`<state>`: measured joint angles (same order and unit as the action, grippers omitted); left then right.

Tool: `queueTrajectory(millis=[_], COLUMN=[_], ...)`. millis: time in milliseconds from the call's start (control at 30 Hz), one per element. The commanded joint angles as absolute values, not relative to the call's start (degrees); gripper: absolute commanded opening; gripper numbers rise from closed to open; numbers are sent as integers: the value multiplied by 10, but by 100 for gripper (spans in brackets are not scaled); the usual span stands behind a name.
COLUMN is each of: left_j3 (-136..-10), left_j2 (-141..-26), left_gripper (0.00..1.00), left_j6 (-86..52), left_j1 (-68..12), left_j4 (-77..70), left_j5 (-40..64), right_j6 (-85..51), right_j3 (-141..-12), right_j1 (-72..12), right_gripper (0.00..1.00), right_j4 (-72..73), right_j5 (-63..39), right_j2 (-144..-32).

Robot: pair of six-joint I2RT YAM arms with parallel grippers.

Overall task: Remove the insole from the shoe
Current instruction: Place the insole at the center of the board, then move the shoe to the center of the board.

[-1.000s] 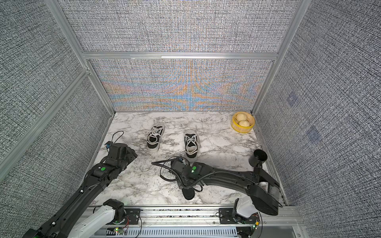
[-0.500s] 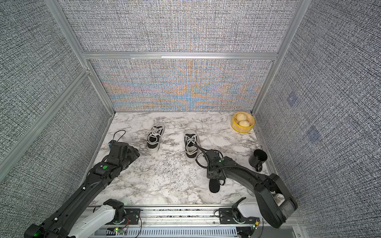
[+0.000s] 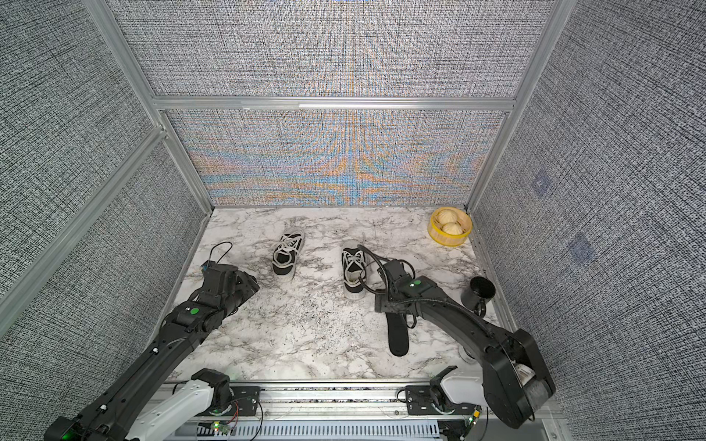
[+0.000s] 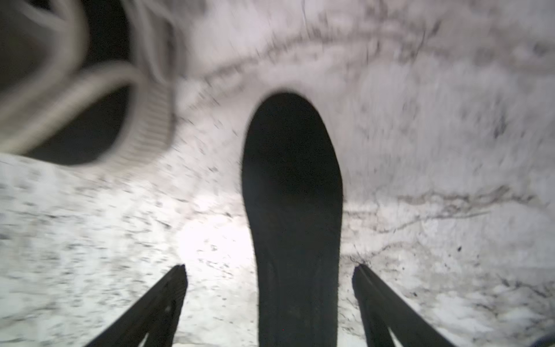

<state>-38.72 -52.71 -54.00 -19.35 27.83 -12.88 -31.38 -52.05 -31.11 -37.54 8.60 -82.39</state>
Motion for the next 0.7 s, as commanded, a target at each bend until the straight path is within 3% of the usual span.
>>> queueTrajectory(millis=[0,167,533,667], left_j3=[-387,-391,-404,-428], left_j2=[-540,-565,-594,-627], left_gripper=[71,71,71,71], left_j6=[-534,-517,-477,-452], left_j1=[-192,-192,-192,-188], left_j4=[262,250,258,254], left_j5=[-116,-96,-92,-86], right_j6=[-300,-288,-246,-247], right_j3=[-563,-662,-767,-788], right_j1=[-312,-312,-287,-277], right_gripper=[86,69,48,33], right_j4=[-357,-308,-271,-263], right_j5=[38,-6,-15,-10], right_j2=[-842,-951,-1124,-1162])
